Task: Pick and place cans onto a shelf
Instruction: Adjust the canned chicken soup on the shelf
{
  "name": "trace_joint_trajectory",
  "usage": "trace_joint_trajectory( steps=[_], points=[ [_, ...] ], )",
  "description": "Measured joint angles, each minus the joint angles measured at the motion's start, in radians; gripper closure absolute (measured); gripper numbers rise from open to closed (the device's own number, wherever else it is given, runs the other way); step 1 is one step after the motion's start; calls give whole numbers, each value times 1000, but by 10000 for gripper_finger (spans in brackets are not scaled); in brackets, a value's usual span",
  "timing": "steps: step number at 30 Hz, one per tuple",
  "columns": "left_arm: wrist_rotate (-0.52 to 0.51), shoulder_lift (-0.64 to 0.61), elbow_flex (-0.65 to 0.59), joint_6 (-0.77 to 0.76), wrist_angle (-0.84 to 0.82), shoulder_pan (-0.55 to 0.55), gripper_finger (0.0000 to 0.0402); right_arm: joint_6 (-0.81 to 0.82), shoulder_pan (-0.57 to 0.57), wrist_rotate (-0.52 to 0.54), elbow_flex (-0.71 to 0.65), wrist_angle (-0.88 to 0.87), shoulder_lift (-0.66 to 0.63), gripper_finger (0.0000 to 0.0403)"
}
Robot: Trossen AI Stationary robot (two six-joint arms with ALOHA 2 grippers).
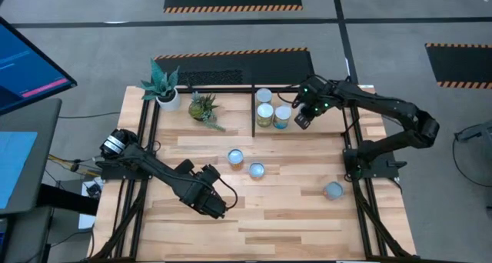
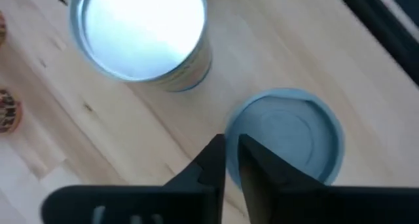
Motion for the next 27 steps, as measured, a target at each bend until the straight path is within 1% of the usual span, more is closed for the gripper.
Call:
trace_joint_trajectory(
  steps=[3, 7, 9, 12, 14, 27],
  points=[
    [0, 0, 0, 0, 0, 0, 401, 0, 0, -25, 1, -2, 0, 356],
    [0, 0, 0, 19, 0, 0, 401, 0, 0, -34, 1, 4, 0, 365],
    [-1, 0, 0, 19, 0, 0, 401, 1, 0, -3, 1, 11, 0, 369],
    [0, 0, 0, 19, 0, 0, 401, 0, 0, 82, 2, 6, 0, 380],
    [0, 0, 0, 19, 0, 0, 401, -3, -1, 109, 2, -1, 4, 392],
    [0, 0, 0, 19, 1, 0, 401, 0, 20, 124, 5, -14, 63, 396]
  ],
)
